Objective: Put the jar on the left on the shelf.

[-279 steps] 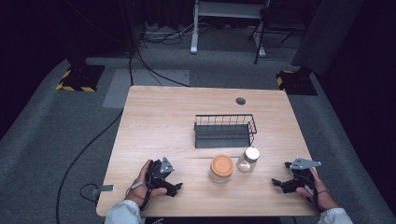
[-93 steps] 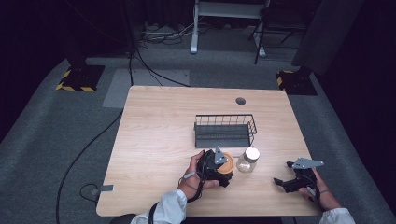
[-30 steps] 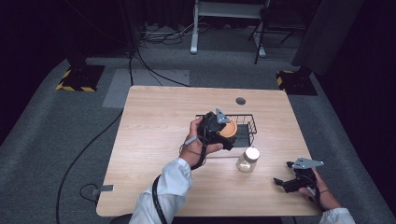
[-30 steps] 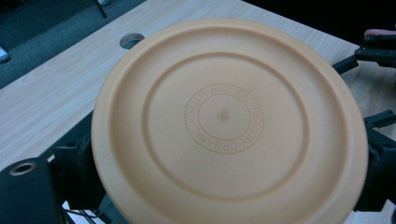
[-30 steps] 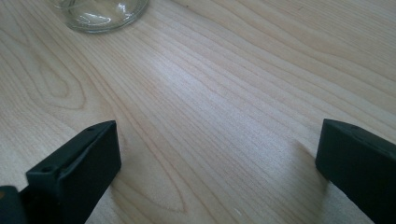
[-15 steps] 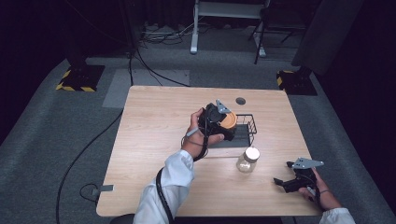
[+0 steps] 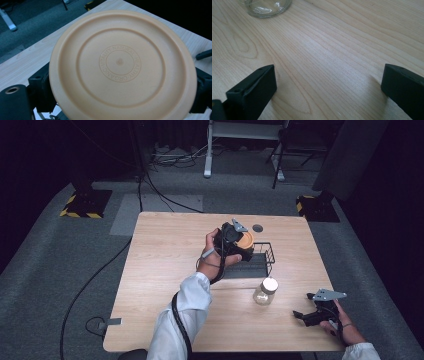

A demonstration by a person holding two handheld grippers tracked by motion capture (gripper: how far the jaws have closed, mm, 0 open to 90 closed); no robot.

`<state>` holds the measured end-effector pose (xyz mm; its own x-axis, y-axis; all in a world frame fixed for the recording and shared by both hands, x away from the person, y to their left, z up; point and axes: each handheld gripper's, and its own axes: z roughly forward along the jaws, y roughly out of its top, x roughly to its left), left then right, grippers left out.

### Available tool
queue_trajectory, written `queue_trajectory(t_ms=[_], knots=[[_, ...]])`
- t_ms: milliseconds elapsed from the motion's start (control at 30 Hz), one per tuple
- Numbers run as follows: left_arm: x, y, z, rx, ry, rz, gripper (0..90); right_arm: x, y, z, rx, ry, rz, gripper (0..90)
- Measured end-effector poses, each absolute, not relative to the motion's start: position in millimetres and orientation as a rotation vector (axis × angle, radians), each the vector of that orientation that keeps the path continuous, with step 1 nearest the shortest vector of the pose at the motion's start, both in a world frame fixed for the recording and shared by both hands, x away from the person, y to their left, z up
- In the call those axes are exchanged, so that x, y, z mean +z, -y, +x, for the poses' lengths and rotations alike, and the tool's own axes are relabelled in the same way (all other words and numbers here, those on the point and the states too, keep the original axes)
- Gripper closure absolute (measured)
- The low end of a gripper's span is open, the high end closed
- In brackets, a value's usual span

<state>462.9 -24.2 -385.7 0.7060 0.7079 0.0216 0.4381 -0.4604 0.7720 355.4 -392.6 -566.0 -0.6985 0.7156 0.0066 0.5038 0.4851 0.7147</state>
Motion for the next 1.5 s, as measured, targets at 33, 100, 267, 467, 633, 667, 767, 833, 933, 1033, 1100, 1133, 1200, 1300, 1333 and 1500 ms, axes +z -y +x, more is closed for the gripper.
queue_trajectory(t_ms=[33,100,267,467,633,667,767,833,933,1033,1100,1133,1200,1300,1333,1500], knots=[[-386,24,464,0.438,-0.873,2.125,9.0,-566,393,355,1.031,-2.442,1.033,0.0],[-387,24,467,0.437,-0.885,2.126,9.0,-566,393,355,1.031,-2.442,1.033,0.1],[-391,23,473,0.432,-0.905,2.124,9.0,-566,393,355,1.031,-2.442,1.033,0.1],[-396,25,478,0.423,-0.925,2.126,9.0,-566,393,355,1.031,-2.442,1.033,0.1],[-400,28,482,0.417,-0.936,2.132,9.0,-566,393,355,1.031,-2.442,1.033,0.1],[-402,28,483,0.415,-0.94,2.132,9.0,-566,393,355,1.031,-2.442,1.033,0.1],[-405,29,486,0.411,-0.956,2.135,9.0,-566,393,355,1.031,-2.442,1.032,0.1],[-408,29,487,0.41,-0.965,2.138,9.0,-566,393,355,1.031,-2.442,1.032,0.1],[-412,30,489,0.4,-0.973,2.137,9.0,-566,393,355,1.032,-2.443,1.032,0.1],[-416,31,490,0.396,-0.981,2.14,9.0,-566,393,355,1.031,-2.443,1.032,0.1],[-418,32,491,0.395,-0.984,2.143,9.0,-566,393,355,1.031,-2.443,1.031,0.1],[-420,32,491,0.393,-0.986,2.141,9.0,-566,393,355,1.031,-2.443,1.031,0.0],[-422,33,492,0.389,-0.99,2.145,9.0,-566,393,355,1.031,-2.443,1.031,0.1],[-426,34,492,0.391,-0.996,2.151,9.0,-566,393,355,1.031,-2.443,1.031,0.1],[-427,35,492,0.389,-1.0,2.151,9.0,-566,393,355,1.031,-2.443,1.031,0.1],[-434,35,493,0.393,-1.017,2.153,9.0,-566,393,355,1.031,-2.443,1.031,0.1]])
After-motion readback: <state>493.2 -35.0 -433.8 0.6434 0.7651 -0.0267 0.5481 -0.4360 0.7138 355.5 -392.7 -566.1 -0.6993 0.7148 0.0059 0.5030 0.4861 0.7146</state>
